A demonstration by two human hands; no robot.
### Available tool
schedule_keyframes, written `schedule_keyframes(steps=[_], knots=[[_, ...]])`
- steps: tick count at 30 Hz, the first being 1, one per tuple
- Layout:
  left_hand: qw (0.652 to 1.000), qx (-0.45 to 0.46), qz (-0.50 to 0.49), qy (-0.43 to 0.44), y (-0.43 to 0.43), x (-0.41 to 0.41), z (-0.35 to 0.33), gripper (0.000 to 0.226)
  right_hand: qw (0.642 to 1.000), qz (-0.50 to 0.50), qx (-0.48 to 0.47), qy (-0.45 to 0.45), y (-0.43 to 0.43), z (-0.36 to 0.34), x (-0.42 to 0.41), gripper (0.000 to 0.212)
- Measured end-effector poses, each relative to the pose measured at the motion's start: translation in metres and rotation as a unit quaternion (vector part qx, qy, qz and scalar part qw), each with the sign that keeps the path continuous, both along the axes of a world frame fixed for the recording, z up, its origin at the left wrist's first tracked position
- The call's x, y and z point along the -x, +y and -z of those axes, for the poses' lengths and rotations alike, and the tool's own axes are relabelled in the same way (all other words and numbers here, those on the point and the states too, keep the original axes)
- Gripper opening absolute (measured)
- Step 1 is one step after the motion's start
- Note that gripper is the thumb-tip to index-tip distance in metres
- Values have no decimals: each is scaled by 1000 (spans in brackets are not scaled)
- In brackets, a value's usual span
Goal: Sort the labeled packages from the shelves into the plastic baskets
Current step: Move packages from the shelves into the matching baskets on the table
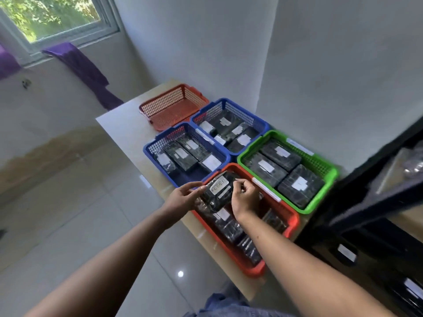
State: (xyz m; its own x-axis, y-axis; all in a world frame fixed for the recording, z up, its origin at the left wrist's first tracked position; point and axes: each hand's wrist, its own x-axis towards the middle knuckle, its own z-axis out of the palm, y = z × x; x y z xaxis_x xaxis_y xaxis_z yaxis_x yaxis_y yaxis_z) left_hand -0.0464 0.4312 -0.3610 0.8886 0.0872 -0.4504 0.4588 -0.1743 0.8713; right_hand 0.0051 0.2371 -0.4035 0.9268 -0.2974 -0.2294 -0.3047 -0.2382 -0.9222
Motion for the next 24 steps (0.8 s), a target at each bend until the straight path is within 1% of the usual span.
schedule_keyframes(steps=[3, 7, 9, 11, 13, 15, 17, 19, 20, 22, 24], knots=[[999, -23, 18, 31, 39, -30, 5, 32, 999, -31, 4, 22, 33, 5, -23, 16], [997, -44, 43, 48, 81, -64, 15, 41, 998, -50, 11, 25, 69, 4, -50, 16], [994, -46, 77, 58, 101, -83, 20, 44, 998, -48, 14, 26, 83, 7, -62, 15], [990, -41, 111, 72, 120, -105, 28, 51, 998, -42, 35, 21, 94, 11, -73, 15], [986, -47, 142, 76, 137, -129, 32, 50, 997, -35, 62, 22, 104, 17, -83, 14], [982, -58, 167, 72, 150, -152, 37, 42, 998, -6, 64, 5, 115, 24, -89, 13], [978, -63, 184, 71, 159, -172, 43, 34, 992, 54, 113, -23, 124, 37, -93, 21], [973, -73, 207, 73, 165, -185, 52, 33, 975, 112, 193, -11, 133, 50, -93, 29], [968, -85, 223, 75, 168, -190, 60, 36, 967, 138, 213, 5, 138, 53, -91, 35], [952, -116, 271, 78, 173, -198, 73, 42, 958, 179, 218, 50, 147, 56, -86, 50], [937, -124, 315, 86, 176, -203, 86, 47, 951, 203, 208, 105, 157, 58, -81, 64]])
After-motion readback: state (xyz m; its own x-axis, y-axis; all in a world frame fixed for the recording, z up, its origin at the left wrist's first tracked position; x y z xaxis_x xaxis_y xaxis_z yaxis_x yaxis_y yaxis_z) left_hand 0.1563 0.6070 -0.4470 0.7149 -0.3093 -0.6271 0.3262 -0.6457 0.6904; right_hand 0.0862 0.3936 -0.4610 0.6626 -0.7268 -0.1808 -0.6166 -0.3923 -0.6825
